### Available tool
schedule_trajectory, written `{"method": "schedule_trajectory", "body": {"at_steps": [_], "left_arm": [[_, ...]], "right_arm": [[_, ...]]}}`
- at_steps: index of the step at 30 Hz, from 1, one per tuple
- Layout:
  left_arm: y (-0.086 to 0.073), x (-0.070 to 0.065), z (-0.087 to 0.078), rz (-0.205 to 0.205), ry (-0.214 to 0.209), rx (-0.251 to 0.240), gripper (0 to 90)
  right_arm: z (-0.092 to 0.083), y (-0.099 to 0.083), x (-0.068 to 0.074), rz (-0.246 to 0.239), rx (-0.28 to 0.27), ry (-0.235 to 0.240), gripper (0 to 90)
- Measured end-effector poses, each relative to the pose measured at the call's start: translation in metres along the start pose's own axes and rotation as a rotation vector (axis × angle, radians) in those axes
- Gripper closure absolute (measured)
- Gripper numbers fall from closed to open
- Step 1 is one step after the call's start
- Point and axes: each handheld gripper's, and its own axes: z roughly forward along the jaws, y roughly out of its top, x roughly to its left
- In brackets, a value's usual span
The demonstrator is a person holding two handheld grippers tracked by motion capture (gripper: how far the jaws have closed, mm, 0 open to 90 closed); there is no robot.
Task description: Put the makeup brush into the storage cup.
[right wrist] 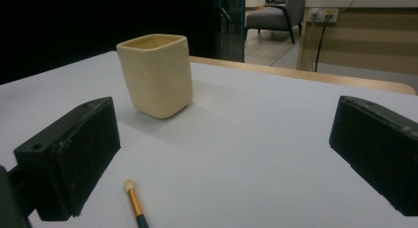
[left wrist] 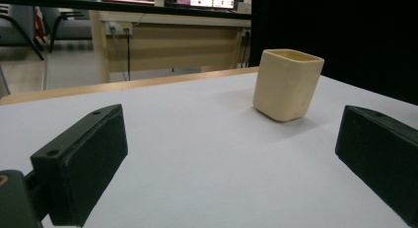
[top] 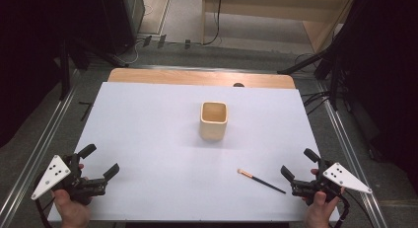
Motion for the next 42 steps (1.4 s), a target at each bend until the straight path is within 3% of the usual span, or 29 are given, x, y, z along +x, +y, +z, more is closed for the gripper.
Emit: {"method": "schedule_trajectory", "body": {"at_steps": [15,19,27,34,36,42], "left_arm": [[-0.001,-0.005,0.005,0.009,-0.022,0.016,0.2],[-0.001,-0.006,0.005,0.009,-0.02,0.013,0.2],[-0.002,-0.003,0.003,0.01,-0.02,0.022,0.2],[-0.002,-0.002,0.003,0.01,-0.022,0.028,0.2],[-0.003,-0.001,0.003,0.016,-0.02,0.034,0.2],[-0.003,-0.001,0.003,0.018,-0.019,0.036,0.2]], "right_arm": [[0.007,0.011,0.01,0.015,-0.032,0.07,0.0],[0.018,0.017,0.017,0.005,-0.015,0.124,0.0],[0.03,0.029,0.023,0.0,0.007,0.185,0.0],[0.042,0.036,0.028,-0.026,0.06,0.221,0.7],[0.044,0.039,0.027,-0.032,0.081,0.232,7.1],[0.049,0.042,0.022,-0.032,0.153,0.251,13.1]]}}
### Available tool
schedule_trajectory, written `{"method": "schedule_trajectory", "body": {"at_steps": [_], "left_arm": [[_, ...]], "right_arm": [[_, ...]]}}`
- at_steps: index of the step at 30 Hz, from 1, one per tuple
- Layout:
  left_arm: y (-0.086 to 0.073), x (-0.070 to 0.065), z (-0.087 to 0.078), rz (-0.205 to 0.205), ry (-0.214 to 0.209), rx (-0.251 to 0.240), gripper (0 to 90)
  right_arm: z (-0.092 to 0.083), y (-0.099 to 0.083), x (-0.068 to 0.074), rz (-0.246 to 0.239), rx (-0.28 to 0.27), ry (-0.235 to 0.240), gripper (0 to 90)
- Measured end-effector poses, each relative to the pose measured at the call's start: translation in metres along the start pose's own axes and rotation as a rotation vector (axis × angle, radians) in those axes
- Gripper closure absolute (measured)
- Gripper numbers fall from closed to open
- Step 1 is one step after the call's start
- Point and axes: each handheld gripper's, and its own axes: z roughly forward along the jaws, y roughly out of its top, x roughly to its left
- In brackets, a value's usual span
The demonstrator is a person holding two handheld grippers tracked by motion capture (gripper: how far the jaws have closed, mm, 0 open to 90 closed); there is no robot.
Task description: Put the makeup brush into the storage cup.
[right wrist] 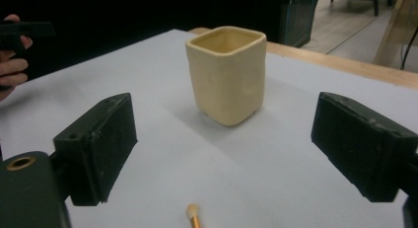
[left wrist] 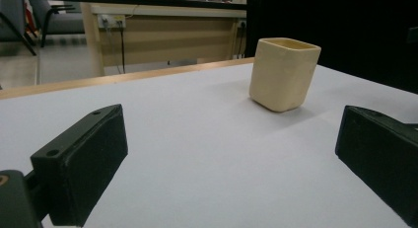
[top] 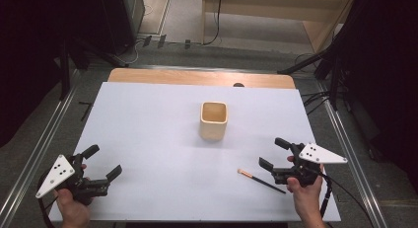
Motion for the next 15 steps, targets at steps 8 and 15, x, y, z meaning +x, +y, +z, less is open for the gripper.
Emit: {"method": "schedule_trajectory", "body": {"at_steps": [8,15], "left_arm": [[0.0,0.0,0.0,0.002,0.0,0.0,0.2],[0.0,0.0,0.0,-0.001,0.0,-0.004,0.2]], "right_arm": [[0.006,0.008,-0.004,-0.023,0.128,0.03,17.4],[0.013,0.015,-0.005,-0.056,0.227,0.059,25.0]]}}
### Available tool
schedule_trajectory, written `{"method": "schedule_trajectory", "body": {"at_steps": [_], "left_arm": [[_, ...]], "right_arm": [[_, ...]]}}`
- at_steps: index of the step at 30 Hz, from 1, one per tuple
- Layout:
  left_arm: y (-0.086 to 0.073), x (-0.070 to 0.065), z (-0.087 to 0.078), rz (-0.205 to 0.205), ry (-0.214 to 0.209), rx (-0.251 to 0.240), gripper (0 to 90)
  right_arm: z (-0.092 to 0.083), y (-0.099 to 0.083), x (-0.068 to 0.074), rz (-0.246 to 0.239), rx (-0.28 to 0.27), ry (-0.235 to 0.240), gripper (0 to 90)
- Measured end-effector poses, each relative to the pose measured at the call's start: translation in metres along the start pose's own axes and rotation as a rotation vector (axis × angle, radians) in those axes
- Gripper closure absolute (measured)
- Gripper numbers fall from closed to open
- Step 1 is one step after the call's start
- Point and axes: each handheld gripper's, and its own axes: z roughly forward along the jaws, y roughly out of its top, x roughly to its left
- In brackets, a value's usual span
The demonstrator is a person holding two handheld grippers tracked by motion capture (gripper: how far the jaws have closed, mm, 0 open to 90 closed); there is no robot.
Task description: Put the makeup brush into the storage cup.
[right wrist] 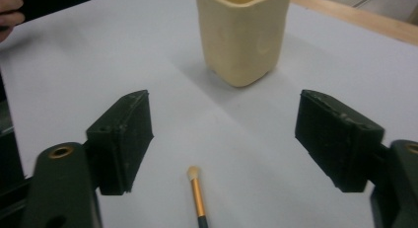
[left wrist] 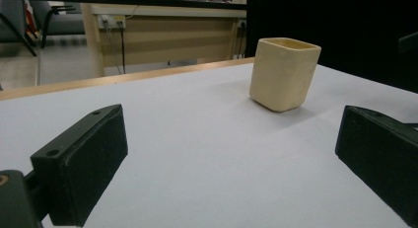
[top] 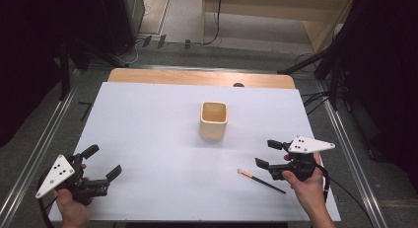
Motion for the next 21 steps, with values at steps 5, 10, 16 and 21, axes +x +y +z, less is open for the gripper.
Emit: {"method": "schedule_trajectory", "body": {"at_steps": [5,10,16,21], "left_arm": [[0.0,0.0,0.0,-0.002,0.002,-0.001,0.2],[0.0,0.0,0.0,0.0,0.0,-0.001,0.2],[0.0,0.0,0.0,0.004,-0.002,0.001,0.2],[0.0,0.0,0.0,0.004,-0.002,0.003,0.2]], "right_arm": [[0.006,0.004,-0.004,0.004,0.103,0.024,30.7],[0.011,0.006,-0.005,-0.012,0.167,0.029,34.9],[0.017,0.007,-0.006,-0.016,0.253,0.031,39.1],[0.023,0.009,-0.005,-0.03,0.333,0.035,42.6]]}}
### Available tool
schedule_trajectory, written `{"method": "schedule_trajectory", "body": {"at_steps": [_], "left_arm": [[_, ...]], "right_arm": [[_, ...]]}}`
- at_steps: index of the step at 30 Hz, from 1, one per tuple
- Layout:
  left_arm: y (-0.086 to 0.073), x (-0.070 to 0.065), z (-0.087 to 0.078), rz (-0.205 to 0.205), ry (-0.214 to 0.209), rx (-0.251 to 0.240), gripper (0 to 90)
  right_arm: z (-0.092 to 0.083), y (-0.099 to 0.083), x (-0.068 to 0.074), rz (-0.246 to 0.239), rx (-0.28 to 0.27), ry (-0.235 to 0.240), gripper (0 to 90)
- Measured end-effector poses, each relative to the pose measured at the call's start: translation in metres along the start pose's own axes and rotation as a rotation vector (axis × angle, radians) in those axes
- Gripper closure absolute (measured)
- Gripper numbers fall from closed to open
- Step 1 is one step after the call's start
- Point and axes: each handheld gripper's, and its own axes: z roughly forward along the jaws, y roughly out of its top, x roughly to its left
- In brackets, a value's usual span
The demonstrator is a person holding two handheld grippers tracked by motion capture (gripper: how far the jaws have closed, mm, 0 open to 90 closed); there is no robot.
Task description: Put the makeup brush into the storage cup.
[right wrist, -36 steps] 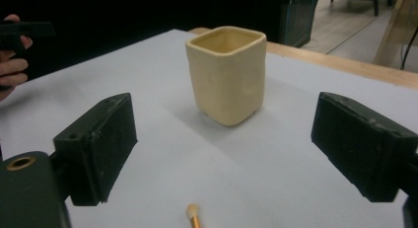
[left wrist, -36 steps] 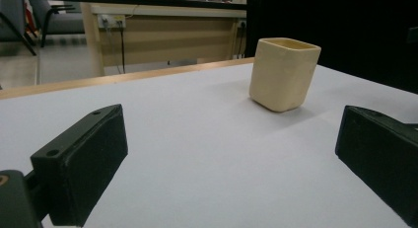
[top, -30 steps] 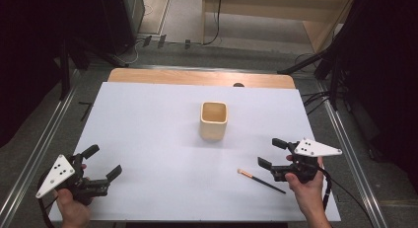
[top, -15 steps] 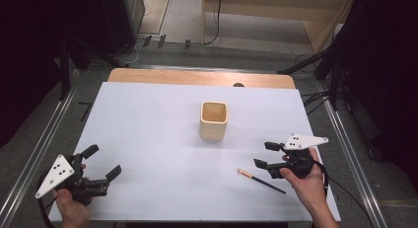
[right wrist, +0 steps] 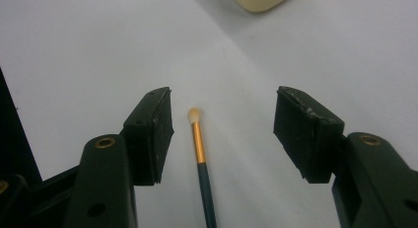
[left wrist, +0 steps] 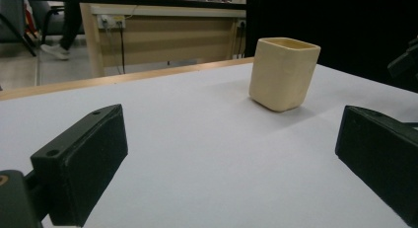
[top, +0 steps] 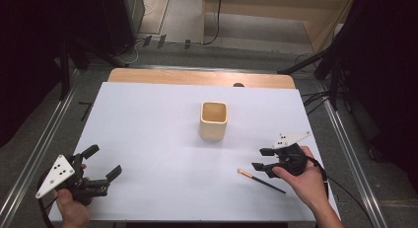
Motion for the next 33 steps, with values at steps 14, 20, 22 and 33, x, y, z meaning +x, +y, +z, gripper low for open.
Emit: {"method": "schedule_trajectory", "body": {"at_steps": [14,20,22,33], "left_arm": [[0.0,0.0,0.0,-0.005,0.003,-0.002,0.2],[0.0,0.0,0.0,-0.002,0.001,-0.001,0.2],[0.0,0.0,0.0,0.0,0.001,0.0,0.2],[0.0,0.0,0.0,0.0,0.0,0.001,0.2]], "right_arm": [[0.017,0.004,0.002,-0.052,0.209,-0.007,52.8],[0.023,0.005,0.003,-0.077,0.297,-0.001,53.4],[0.024,0.005,0.003,-0.085,0.311,0.002,54.8],[0.034,0.008,0.007,-0.118,0.415,0.009,63.7]]}}
